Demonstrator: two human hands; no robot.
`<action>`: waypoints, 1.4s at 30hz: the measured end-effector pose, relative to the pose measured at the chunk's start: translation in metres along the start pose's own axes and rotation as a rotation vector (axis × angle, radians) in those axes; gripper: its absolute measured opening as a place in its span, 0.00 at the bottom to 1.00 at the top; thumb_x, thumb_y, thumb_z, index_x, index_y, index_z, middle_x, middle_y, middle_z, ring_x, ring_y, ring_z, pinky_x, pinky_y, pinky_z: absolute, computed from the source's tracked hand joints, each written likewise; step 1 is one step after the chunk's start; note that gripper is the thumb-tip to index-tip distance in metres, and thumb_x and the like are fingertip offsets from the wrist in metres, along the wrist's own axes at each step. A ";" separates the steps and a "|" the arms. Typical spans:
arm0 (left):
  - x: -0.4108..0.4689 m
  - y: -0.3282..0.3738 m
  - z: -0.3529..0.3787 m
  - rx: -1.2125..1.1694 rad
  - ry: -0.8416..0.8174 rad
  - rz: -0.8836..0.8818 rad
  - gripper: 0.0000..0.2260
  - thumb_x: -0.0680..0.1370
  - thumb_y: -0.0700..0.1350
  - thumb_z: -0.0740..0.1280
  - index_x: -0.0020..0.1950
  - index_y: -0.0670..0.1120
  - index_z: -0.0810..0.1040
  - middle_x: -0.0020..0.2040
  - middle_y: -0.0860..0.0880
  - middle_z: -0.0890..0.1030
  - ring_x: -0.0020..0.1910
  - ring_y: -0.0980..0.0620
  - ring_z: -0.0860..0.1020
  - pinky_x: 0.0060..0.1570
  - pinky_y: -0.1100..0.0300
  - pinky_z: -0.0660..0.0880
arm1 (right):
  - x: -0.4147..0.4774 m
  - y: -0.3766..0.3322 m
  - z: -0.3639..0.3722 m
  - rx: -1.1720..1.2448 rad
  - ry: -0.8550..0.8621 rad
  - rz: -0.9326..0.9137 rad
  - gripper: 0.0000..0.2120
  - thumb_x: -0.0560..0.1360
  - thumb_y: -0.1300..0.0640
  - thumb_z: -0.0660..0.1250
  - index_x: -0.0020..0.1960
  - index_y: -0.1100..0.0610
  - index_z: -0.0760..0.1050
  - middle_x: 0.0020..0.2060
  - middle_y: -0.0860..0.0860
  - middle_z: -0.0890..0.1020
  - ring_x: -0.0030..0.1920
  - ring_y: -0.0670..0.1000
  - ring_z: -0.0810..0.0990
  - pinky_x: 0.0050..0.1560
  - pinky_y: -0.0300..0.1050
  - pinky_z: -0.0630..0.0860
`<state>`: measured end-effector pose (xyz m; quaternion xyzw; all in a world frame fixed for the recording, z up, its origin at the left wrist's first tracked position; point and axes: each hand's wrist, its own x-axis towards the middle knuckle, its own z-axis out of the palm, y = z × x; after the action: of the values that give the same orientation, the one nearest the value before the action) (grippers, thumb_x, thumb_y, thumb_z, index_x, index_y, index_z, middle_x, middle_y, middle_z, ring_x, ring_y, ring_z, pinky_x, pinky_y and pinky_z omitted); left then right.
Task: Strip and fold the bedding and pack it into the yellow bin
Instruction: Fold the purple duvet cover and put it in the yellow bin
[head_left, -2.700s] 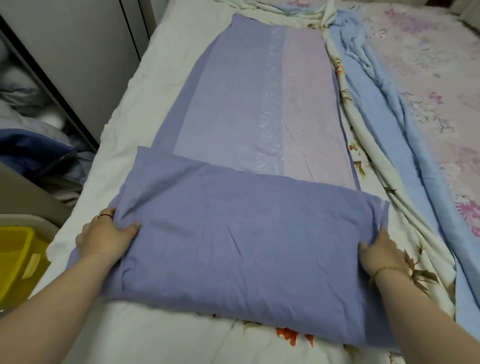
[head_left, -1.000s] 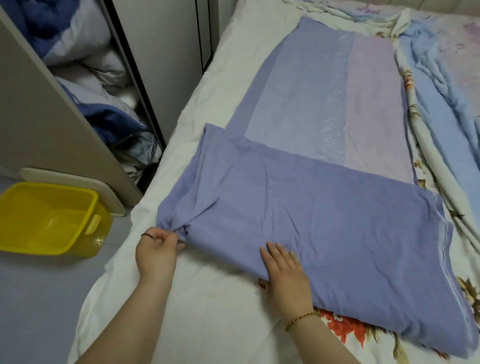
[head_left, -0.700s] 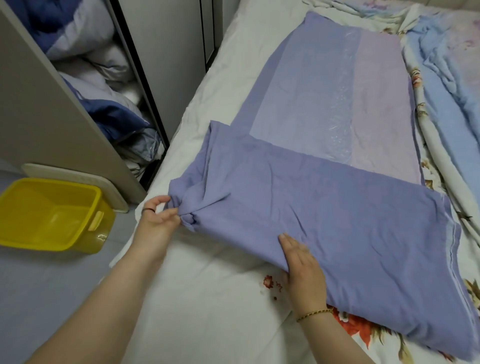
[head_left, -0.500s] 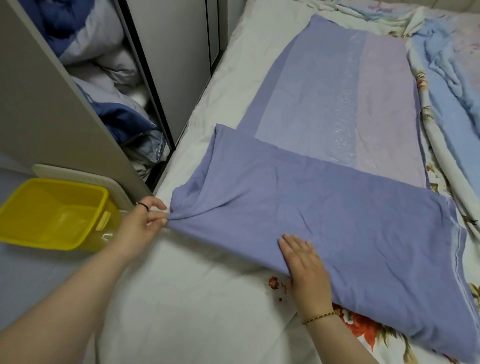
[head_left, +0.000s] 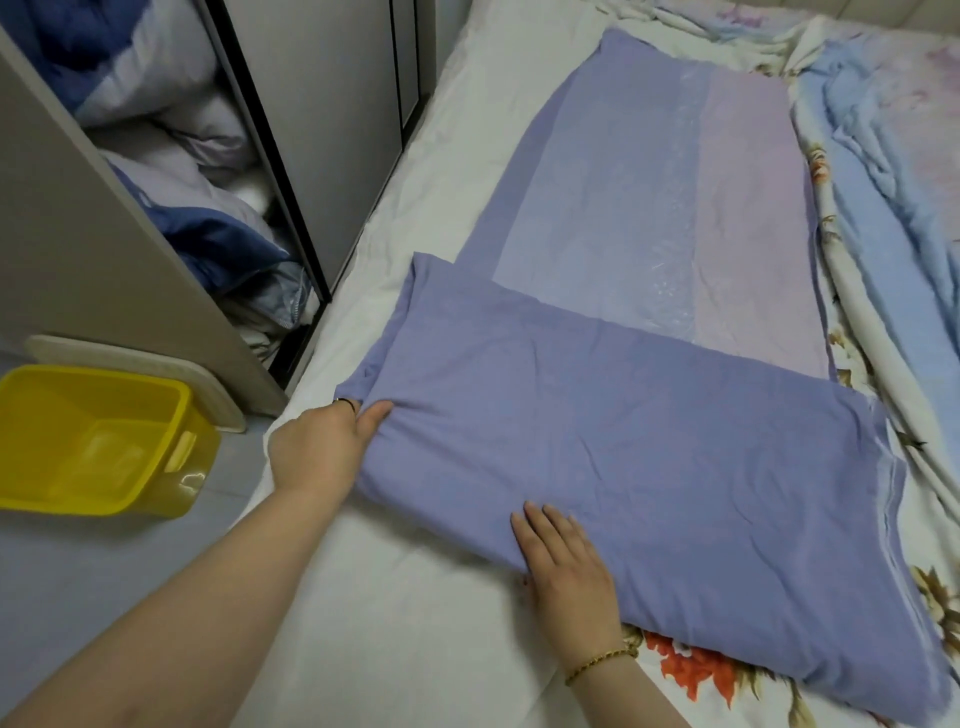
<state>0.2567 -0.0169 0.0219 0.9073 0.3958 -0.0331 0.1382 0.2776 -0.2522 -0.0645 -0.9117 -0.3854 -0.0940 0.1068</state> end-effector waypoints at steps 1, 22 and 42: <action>0.002 -0.003 -0.005 0.007 0.017 0.008 0.24 0.79 0.59 0.53 0.41 0.40 0.74 0.49 0.37 0.80 0.51 0.39 0.77 0.42 0.56 0.66 | 0.001 -0.001 -0.001 0.004 0.009 -0.001 0.23 0.62 0.61 0.57 0.57 0.56 0.68 0.48 0.52 0.85 0.46 0.52 0.85 0.72 0.40 0.46; -0.010 0.001 0.008 -0.418 0.109 -0.297 0.12 0.75 0.45 0.68 0.51 0.38 0.73 0.52 0.35 0.76 0.52 0.37 0.73 0.50 0.50 0.66 | -0.087 0.112 -0.054 -0.199 -0.305 0.292 0.33 0.61 0.58 0.55 0.67 0.52 0.57 0.51 0.54 0.84 0.56 0.57 0.75 0.73 0.44 0.38; -0.098 0.056 0.105 0.364 0.228 0.770 0.24 0.62 0.38 0.51 0.46 0.37 0.84 0.44 0.39 0.84 0.40 0.40 0.83 0.49 0.52 0.62 | -0.096 0.119 -0.090 2.076 0.237 1.609 0.28 0.63 0.52 0.77 0.58 0.58 0.71 0.38 0.55 0.83 0.39 0.58 0.82 0.29 0.47 0.81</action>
<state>0.2354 -0.1521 -0.0492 0.9960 0.0292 0.0520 -0.0659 0.2896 -0.4225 -0.0173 -0.3655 0.3800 0.2540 0.8109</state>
